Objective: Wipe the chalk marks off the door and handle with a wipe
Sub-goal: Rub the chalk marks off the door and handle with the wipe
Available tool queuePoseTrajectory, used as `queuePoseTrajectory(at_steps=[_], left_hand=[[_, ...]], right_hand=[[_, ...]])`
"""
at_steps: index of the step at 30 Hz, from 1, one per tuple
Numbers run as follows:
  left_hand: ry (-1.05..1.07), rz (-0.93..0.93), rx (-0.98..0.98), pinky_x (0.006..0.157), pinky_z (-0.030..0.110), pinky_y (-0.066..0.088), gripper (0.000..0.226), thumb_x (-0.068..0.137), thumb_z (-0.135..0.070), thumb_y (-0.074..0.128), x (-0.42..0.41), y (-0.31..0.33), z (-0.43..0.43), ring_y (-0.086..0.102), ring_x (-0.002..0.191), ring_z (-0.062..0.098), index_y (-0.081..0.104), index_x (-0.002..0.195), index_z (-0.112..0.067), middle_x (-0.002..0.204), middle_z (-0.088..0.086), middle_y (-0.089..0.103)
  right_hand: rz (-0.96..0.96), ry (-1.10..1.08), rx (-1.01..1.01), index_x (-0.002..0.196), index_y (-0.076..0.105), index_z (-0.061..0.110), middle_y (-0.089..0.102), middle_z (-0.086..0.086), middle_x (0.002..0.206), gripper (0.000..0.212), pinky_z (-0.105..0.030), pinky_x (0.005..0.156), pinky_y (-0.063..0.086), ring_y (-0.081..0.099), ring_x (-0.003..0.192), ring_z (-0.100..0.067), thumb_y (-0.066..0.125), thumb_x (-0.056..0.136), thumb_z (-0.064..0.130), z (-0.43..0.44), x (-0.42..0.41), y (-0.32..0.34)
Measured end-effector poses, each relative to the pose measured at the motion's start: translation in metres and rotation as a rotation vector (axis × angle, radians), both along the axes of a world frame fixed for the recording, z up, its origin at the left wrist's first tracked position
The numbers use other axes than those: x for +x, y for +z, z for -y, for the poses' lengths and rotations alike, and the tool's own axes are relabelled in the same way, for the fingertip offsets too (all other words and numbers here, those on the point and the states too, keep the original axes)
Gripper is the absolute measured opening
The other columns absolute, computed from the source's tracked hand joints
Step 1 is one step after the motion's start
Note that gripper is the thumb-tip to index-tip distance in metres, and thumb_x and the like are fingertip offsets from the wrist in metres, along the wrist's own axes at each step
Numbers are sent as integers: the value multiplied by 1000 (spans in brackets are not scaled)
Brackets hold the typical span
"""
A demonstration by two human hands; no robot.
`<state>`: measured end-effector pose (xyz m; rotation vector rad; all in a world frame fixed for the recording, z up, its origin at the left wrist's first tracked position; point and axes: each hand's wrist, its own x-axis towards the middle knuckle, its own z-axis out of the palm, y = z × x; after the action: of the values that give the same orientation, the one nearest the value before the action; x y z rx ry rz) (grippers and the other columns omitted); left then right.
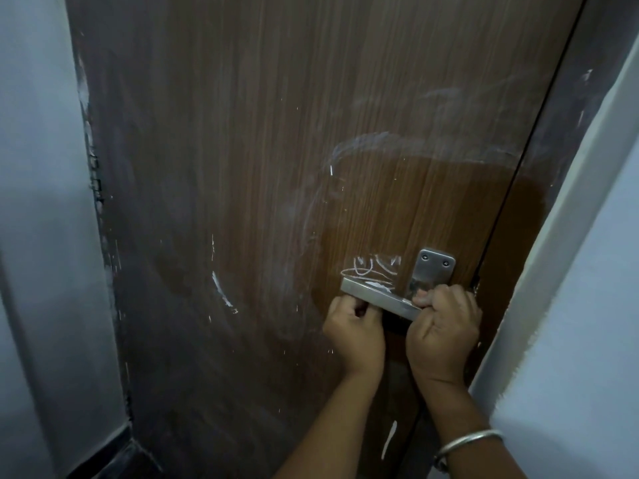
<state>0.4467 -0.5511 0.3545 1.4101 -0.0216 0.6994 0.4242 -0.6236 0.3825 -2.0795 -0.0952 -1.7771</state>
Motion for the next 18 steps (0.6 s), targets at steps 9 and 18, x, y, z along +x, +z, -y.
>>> queuePoseTrajectory(at_steps=[9, 18], left_hand=[[-20, 8, 8, 56, 6, 42, 11, 74, -1, 70, 8, 3, -11, 57, 64, 4, 65, 69, -10, 75, -4, 57], [-7, -9, 98, 66, 17, 49, 6, 79, -8, 68, 21, 3, -43, 58, 73, 7, 69, 79, -14, 81, -2, 61]], right_hand=[[1, -9, 17, 60, 57, 3, 55, -14, 59, 28, -25, 61, 21, 50, 60, -30, 36, 79, 4, -2, -1, 0], [11, 31, 53, 60, 57, 2, 54, -16, 58, 30, -33, 63, 34, 50, 59, -31, 34, 80, 4, -5, -2, 0]])
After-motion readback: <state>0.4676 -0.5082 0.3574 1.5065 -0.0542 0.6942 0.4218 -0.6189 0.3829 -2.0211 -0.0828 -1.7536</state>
